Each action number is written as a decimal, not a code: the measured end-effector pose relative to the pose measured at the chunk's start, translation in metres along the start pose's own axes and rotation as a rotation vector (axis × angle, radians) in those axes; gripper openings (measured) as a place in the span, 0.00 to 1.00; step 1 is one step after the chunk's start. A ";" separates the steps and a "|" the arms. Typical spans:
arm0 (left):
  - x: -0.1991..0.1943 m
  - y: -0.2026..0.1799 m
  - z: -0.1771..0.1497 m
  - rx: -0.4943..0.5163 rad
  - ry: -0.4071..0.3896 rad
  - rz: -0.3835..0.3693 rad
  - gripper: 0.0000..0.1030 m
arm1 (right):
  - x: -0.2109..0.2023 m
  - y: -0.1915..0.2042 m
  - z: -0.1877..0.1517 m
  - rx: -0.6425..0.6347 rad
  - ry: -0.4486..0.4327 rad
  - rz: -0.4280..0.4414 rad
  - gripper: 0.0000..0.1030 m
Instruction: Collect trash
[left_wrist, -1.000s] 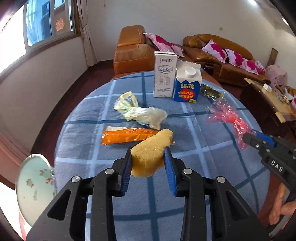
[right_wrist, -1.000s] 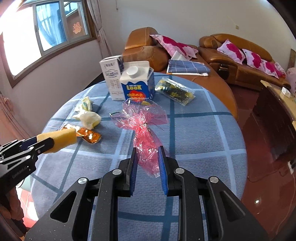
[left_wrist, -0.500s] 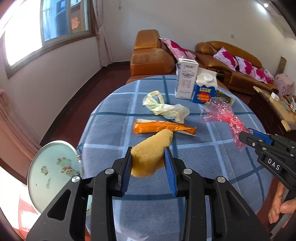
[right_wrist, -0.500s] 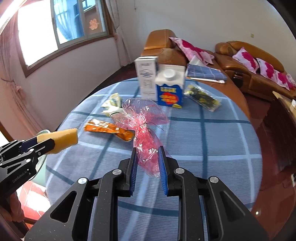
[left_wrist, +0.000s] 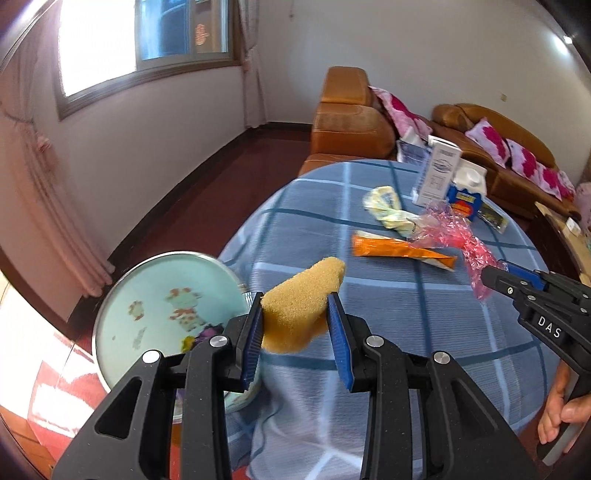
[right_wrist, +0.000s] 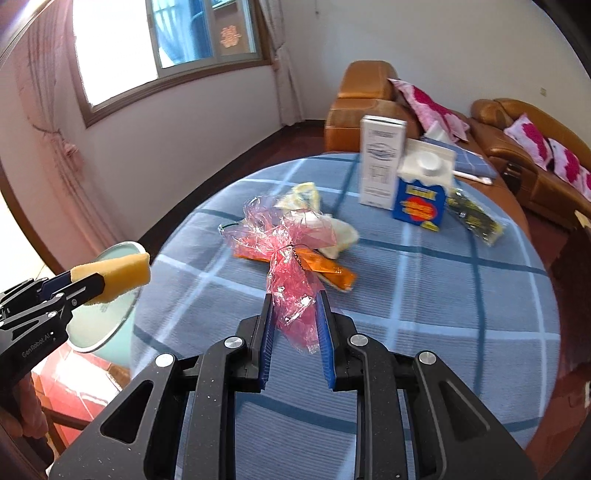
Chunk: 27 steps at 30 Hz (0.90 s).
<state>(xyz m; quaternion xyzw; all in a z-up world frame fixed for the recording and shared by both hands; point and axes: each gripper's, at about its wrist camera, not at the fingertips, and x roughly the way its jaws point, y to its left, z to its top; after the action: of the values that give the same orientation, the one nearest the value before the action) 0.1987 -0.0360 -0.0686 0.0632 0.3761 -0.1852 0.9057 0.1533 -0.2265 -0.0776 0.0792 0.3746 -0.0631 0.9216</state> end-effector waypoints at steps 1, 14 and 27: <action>-0.002 0.008 -0.001 -0.012 -0.002 0.009 0.33 | 0.002 0.006 0.002 -0.009 0.000 0.010 0.22; -0.014 0.081 -0.016 -0.119 -0.023 0.138 0.33 | 0.017 0.069 0.015 -0.098 0.008 0.093 0.22; -0.015 0.126 -0.026 -0.205 -0.009 0.208 0.33 | 0.025 0.134 0.022 -0.190 0.015 0.193 0.22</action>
<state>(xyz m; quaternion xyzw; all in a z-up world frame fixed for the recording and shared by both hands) 0.2199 0.0909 -0.0800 0.0081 0.3804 -0.0512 0.9234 0.2096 -0.1005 -0.0661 0.0276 0.3766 0.0623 0.9239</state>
